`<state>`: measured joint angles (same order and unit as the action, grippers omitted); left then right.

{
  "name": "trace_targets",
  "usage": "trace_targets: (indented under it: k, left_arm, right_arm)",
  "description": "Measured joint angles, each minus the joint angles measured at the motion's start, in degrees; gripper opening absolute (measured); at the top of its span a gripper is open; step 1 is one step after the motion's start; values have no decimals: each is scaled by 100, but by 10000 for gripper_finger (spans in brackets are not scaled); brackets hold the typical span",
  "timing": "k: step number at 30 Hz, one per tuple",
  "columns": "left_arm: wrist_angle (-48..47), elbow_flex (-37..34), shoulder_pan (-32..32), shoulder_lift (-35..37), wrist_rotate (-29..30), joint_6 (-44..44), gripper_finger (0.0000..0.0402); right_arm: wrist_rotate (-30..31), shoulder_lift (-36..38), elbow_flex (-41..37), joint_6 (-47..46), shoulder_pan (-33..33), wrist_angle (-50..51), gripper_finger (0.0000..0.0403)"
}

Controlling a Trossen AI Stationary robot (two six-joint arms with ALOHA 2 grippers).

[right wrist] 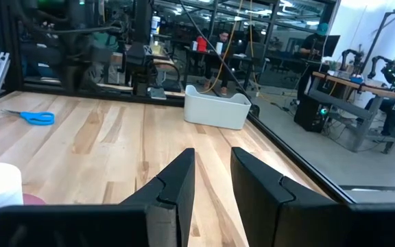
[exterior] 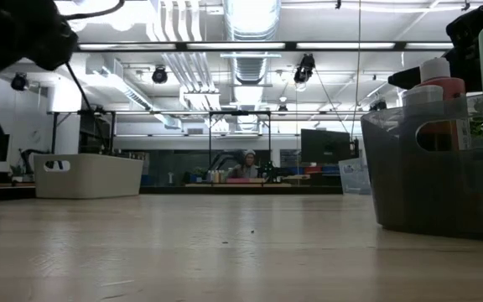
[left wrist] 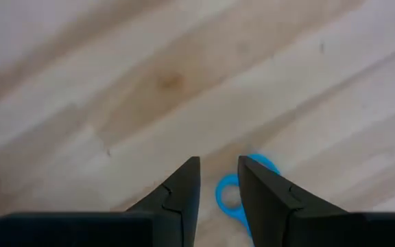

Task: Pick & Place Paint Supplies
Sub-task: Put the blue scissors into the white bin

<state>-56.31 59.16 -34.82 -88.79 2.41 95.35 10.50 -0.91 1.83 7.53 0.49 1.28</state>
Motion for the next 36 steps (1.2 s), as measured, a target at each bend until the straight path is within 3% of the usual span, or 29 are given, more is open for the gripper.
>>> trace_targets:
  k: [7,16,36]
  left_arm:
    - [194,166,-485,-451,-117,589,106]
    - [885,-97,-939,-518,-115,892,106]
    - [1825,-891,-1026,-518,-212,1121,106]
  right_arm:
    - [0,0,0,0,0,0,90]
    - [2,1,0,0,0,1,90]
    - [4,0,0,0,-2,1,90]
